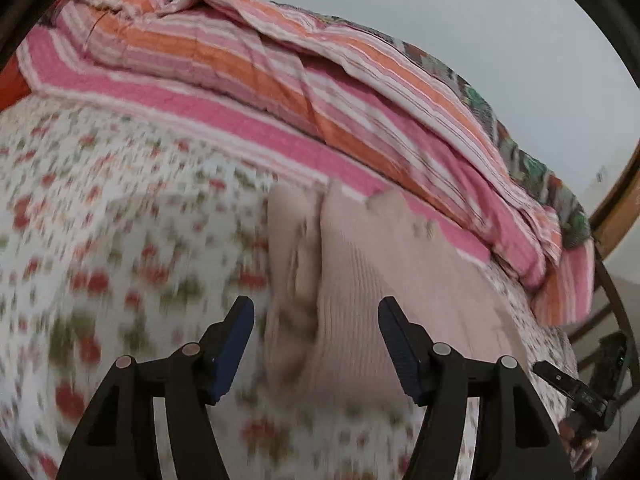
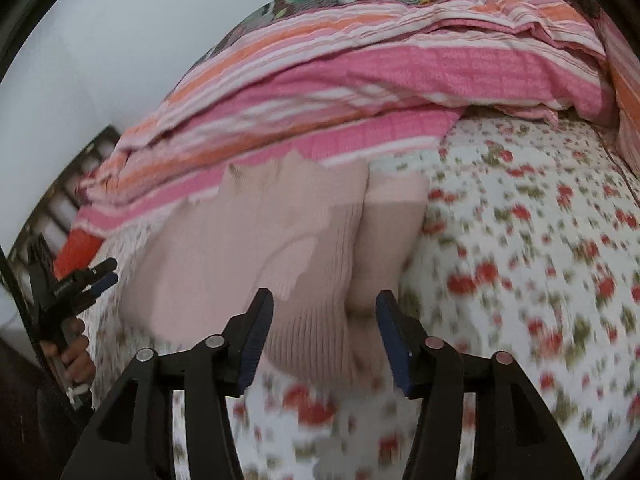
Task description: Fold small clothes
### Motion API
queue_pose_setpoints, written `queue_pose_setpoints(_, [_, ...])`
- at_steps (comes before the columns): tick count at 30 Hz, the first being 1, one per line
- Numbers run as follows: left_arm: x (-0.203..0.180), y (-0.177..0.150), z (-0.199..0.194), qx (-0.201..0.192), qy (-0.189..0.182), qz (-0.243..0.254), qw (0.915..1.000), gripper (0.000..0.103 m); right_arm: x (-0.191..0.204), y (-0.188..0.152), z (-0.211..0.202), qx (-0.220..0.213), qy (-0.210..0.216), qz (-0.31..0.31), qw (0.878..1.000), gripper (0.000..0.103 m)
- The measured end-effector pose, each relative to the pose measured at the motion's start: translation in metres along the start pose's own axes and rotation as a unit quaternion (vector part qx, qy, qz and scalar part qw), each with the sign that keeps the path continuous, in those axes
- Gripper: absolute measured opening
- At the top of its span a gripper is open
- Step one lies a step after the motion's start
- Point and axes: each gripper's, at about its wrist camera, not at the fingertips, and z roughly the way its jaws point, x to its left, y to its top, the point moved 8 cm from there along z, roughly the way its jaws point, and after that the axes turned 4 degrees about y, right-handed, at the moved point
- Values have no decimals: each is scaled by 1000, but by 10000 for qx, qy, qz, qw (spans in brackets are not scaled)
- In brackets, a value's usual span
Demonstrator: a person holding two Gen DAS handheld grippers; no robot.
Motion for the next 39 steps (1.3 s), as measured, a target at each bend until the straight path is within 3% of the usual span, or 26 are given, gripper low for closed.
queue_pose_setpoints(7, [0, -63, -16, 224, -777, -273, 9964, 62, 10, -58, -1, 330, 769, 551, 9950, 57])
queue_pose_setpoints(14, [-3, -42, 14, 169, -999, -962, 9902, 62, 8, -52, 16, -123, 978, 1348, 9860, 66])
queue_pose_setpoints(18, [-5, -28, 35, 111, -905, -1216, 9884, 59, 0, -37, 30, -303, 916, 1765, 9796, 65])
queue_pose_setpoints(21, [-3, -21, 42, 33, -727, -1275, 9892, 45, -9, -26, 40, -436, 703, 1942, 9775, 51])
queue_pose_setpoints(23, [2, -19, 48, 65, -587, -1432, 9879, 27, -15, -19, 47, -464, 641, 2084, 9748, 26])
queue_pose_setpoints(25, [6, -18, 49, 66, -652, -1511, 9864, 14, -20, -17, 55, -326, 764, 2250, 9708, 14])
queue_pose_setpoints(26, [5, -18, 45, 40, -700, -1445, 9870, 12, -21, -17, 56, -302, 841, 2279, 9696, 10])
queue_pose_setpoints(32, [4, -31, 19, -11, -640, -1215, 9905, 11, -16, -25, 32, -436, 884, 2202, 9705, 9])
queue_pose_setpoints(39, [3, -73, -24, 1, -638, -1049, 9924, 11, -5, -60, -12, -357, 784, 1762, 9806, 8])
